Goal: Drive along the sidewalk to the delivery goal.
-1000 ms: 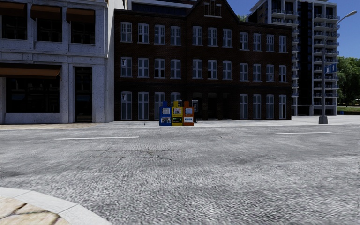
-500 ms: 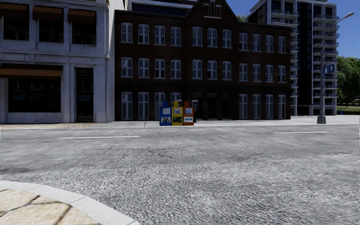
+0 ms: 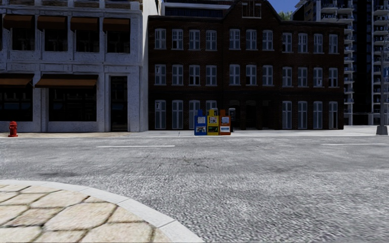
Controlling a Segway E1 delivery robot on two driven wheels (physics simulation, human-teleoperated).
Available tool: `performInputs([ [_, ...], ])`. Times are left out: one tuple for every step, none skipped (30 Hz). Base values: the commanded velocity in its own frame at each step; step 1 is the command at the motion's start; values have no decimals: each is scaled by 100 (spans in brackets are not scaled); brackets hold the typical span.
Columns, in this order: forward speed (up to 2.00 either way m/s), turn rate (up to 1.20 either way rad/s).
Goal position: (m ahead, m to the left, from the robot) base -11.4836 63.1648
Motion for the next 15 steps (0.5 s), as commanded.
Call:
performInputs([
  [-43,51],
  [-43,53],
  [-43,53],
  [-43,54],
  [-43,56],
  [-43,57],
  [-43,57],
  [-43,57],
  [-43,57],
  [-43,57],
  [-43,57],
  [-43,57],
  [-43,57],
  [-43,57],
  [-43,58],
])
